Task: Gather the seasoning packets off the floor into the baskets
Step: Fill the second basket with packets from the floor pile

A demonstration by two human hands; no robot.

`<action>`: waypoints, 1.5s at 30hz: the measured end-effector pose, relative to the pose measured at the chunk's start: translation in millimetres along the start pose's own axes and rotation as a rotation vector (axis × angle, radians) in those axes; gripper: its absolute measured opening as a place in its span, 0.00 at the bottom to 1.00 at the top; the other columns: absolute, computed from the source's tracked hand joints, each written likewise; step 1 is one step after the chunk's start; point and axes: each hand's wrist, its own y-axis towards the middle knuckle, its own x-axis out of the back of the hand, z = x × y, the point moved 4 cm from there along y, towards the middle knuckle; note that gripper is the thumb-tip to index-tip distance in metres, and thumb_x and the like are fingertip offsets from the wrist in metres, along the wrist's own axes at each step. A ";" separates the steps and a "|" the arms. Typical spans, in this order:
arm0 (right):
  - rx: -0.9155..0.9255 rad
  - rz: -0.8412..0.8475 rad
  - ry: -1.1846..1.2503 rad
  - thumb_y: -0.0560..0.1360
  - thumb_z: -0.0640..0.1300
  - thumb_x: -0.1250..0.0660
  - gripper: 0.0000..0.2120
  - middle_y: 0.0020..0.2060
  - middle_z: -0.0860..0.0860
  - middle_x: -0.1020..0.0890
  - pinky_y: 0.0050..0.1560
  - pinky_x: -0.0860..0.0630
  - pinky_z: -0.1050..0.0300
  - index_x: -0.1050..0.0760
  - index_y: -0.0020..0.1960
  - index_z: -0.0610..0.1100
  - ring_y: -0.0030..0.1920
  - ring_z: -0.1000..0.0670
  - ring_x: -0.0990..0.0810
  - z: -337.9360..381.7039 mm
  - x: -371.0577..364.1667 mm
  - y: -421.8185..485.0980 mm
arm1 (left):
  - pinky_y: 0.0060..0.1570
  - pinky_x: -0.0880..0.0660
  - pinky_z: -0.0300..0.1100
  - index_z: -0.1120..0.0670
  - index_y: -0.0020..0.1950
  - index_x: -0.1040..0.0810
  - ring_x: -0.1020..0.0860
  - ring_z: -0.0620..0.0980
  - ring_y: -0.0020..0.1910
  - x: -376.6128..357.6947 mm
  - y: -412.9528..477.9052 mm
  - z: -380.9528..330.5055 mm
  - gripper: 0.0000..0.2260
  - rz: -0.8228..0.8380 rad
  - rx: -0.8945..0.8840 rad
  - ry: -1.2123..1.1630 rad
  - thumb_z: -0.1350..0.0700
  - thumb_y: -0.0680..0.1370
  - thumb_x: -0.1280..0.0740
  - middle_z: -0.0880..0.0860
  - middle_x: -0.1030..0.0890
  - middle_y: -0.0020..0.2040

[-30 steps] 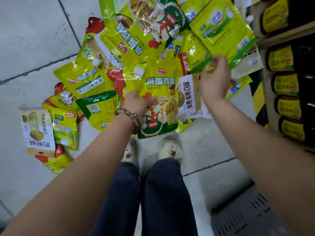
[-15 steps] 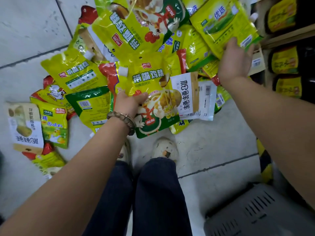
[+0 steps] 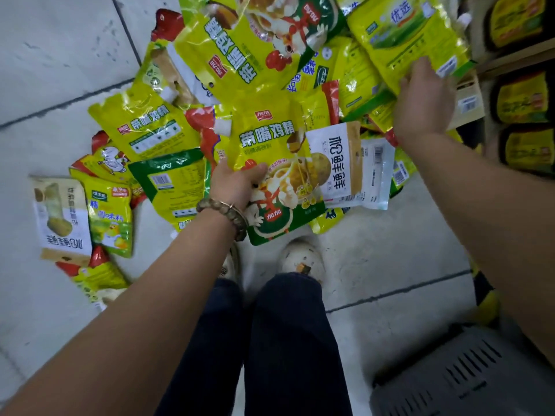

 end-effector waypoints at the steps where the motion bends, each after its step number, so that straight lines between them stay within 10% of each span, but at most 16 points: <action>1: 0.010 -0.010 0.018 0.81 0.41 0.46 0.13 0.61 0.39 0.25 0.68 0.40 0.43 0.33 0.63 0.38 0.63 0.39 0.29 2.2 1.6 -6.1 | 0.51 0.21 0.52 0.61 0.65 0.28 0.19 0.55 0.47 1.5 -0.3 2.2 0.26 -0.003 -0.001 -0.007 0.59 0.70 0.26 0.58 0.19 0.55; 6: -0.054 0.156 -0.065 0.75 0.49 0.33 0.27 0.74 0.41 0.41 0.70 0.44 0.34 0.36 0.69 0.39 0.73 0.42 0.40 -7.0 -9.3 12.1 | 0.42 0.23 0.46 0.56 0.45 0.23 0.19 0.51 0.36 5.1 -2.6 5.1 0.06 0.009 0.003 -0.025 0.63 0.72 0.28 0.53 0.19 0.40; 12: 0.002 0.066 -0.120 0.79 0.36 0.42 0.12 0.60 0.33 0.27 0.55 0.28 0.40 0.31 0.61 0.34 0.59 0.34 0.26 1.6 -12.2 28.8 | 0.52 0.22 0.57 0.60 0.60 0.24 0.18 0.58 0.46 3.7 10.4 8.2 0.27 0.012 -0.012 -0.064 0.56 0.63 0.24 0.57 0.17 0.49; 17: -0.084 -0.054 0.248 0.75 0.36 0.44 0.14 0.56 0.37 0.23 0.53 0.33 0.47 0.29 0.60 0.38 0.57 0.37 0.26 -6.0 27.8 -0.6 | 0.52 0.22 0.58 0.57 0.52 0.22 0.18 0.58 0.46 3.1 8.7 12.8 0.17 0.016 -0.004 -0.071 0.58 0.65 0.25 0.57 0.17 0.47; 21: -0.234 -0.120 0.730 0.70 0.33 0.40 0.22 0.54 0.53 0.23 0.52 0.32 0.73 0.28 0.64 0.39 0.53 0.58 0.25 -5.9 54.0 -41.5 | 0.43 0.23 0.45 0.58 0.56 0.23 0.20 0.52 0.40 8.9 -2.2 1.7 0.12 -0.014 -0.051 -0.038 0.62 0.73 0.29 0.51 0.19 0.43; 29: -0.396 0.686 1.773 0.58 0.38 0.30 0.16 0.40 0.52 0.15 0.42 0.19 0.59 0.17 0.45 0.48 0.41 0.53 0.16 38.6 55.9 -154.0 | 0.57 0.24 0.54 0.51 0.48 0.22 0.19 0.53 0.48 21.3 -19.6 -9.6 0.13 0.072 -0.087 -0.006 0.43 0.72 0.31 0.52 0.17 0.48; 32: -0.431 0.906 1.689 0.64 0.30 0.34 0.15 0.38 0.51 0.15 0.39 0.20 0.60 0.20 0.47 0.43 0.38 0.53 0.16 61.1 36.1 -179.3 | 0.56 0.24 0.54 0.51 0.47 0.17 0.19 0.56 0.51 18.2 -19.5 -3.9 0.30 0.225 0.062 -0.064 0.28 0.62 0.35 0.55 0.17 0.51; 37: -0.351 0.808 1.255 0.74 0.26 0.38 0.14 0.40 0.48 0.17 0.40 0.23 0.62 0.25 0.52 0.41 0.36 0.55 0.19 82.3 9.2 -187.0 | 0.42 0.20 0.45 0.56 0.47 0.22 0.18 0.48 0.33 29.5 -16.8 11.5 0.11 0.300 0.025 -0.188 0.57 0.67 0.26 0.51 0.16 0.35; 45: 0.340 0.414 0.147 0.74 0.46 0.31 0.31 0.72 0.44 0.37 0.66 0.37 0.48 0.40 0.73 0.46 0.71 0.43 0.38 102.7 -1.0 -131.7 | 0.40 0.19 0.50 0.57 0.49 0.20 0.17 0.52 0.38 81.0 -17.2 37.6 0.15 0.108 -0.019 -0.382 0.63 0.64 0.25 0.53 0.15 0.40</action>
